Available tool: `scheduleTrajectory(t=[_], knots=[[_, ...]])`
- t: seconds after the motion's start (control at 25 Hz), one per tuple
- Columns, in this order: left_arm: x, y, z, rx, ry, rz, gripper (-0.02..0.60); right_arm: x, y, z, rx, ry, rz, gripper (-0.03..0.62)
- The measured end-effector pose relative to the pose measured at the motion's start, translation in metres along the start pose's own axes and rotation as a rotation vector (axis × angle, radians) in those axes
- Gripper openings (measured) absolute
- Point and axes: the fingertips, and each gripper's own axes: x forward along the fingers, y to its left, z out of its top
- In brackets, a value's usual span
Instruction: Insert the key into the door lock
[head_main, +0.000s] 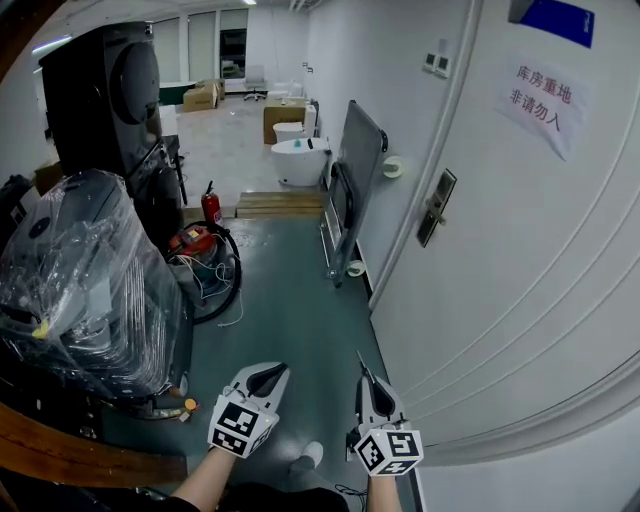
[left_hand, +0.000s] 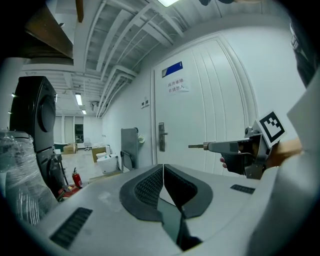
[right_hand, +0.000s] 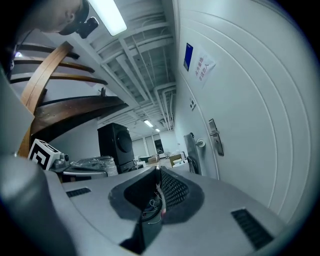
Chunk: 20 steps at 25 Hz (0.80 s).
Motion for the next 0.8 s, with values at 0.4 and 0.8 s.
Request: scheduleTrajectory(t=[0.4, 0.8], knots=[[0.113, 0.027, 0.044, 0.031, -0.015, 0.011, 0.017, 0.079, -0.088, 0.041, 0.020, -0.037, -0.004, 0.080], [0.183, 0.037, 0.058, 0.043, -0.018, -0.001, 0.017, 0.119, -0.140, 0.056, 0.042, -0.054, -0.018, 0.080]])
